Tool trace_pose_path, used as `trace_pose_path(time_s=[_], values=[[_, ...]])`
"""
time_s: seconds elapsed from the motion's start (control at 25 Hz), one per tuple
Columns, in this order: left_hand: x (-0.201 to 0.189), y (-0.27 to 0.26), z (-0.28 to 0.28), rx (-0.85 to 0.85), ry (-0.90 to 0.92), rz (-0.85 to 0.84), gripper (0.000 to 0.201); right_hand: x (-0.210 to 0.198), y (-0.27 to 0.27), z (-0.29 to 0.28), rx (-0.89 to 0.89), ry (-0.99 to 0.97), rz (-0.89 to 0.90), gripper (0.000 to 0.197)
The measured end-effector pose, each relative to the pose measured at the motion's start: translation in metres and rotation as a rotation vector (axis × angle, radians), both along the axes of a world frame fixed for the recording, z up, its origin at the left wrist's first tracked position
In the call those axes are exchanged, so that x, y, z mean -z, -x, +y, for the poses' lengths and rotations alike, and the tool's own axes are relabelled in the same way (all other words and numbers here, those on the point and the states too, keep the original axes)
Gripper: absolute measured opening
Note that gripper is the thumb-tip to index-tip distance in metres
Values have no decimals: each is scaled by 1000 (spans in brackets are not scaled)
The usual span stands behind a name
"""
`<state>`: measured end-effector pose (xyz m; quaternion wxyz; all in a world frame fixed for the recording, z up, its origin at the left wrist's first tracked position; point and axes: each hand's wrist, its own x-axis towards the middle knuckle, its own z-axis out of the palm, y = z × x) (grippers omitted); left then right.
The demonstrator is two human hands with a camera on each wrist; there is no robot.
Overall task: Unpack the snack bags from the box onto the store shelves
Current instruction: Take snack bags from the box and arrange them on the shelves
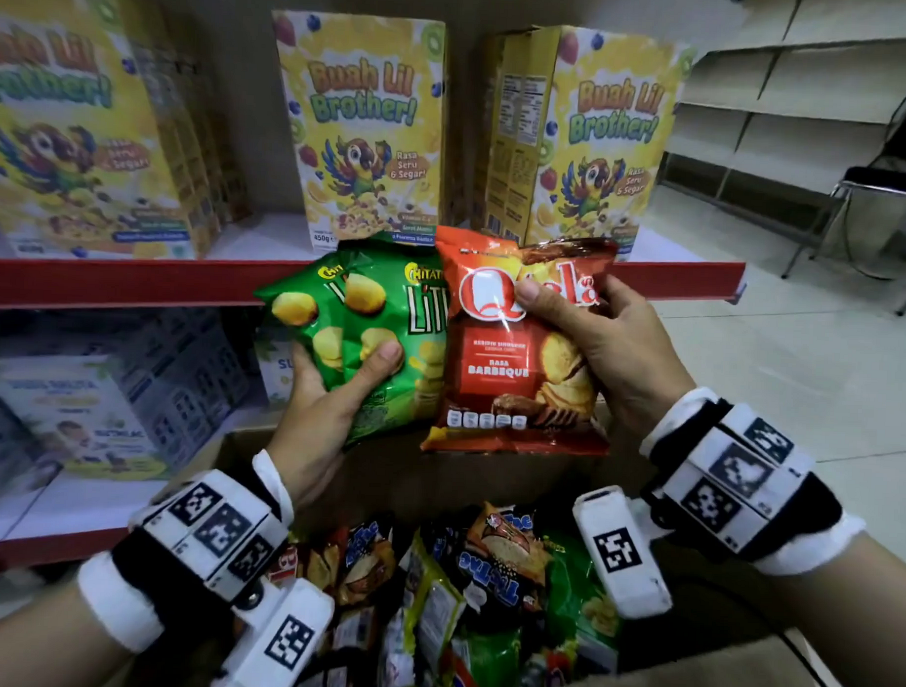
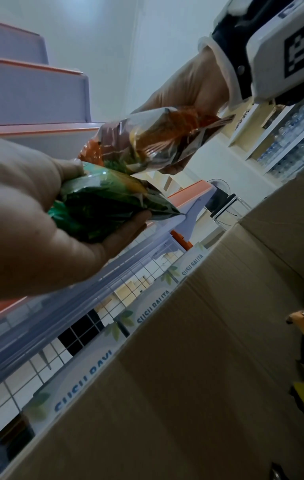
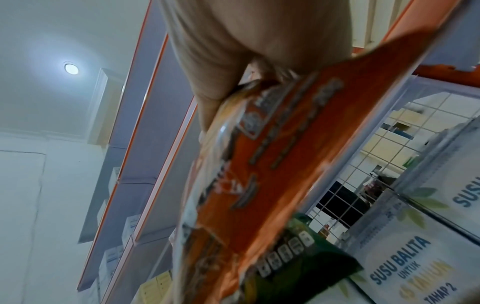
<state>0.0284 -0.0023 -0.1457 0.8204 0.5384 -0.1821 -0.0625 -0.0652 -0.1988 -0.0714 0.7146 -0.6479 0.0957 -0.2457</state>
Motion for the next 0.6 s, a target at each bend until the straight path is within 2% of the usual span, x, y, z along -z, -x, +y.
trace_pose_path(time_s=[0.12, 0.36, 0.48, 0.6], values=[[-5, -11, -3, -82, -13, -58, 86, 3, -12, 4, -12, -14, -90, 61], [-8, -23, -6, -305, -154, -212, 86, 7, -40, 6, -25, 75, -173, 61], [-37, -28, -6, -347, -188, -218, 99, -19, -53, 10, 37, 98, -205, 59], [-82, -38, -10, -382, -193, -167, 89, -63, -68, 12, 41, 102, -162, 48]])
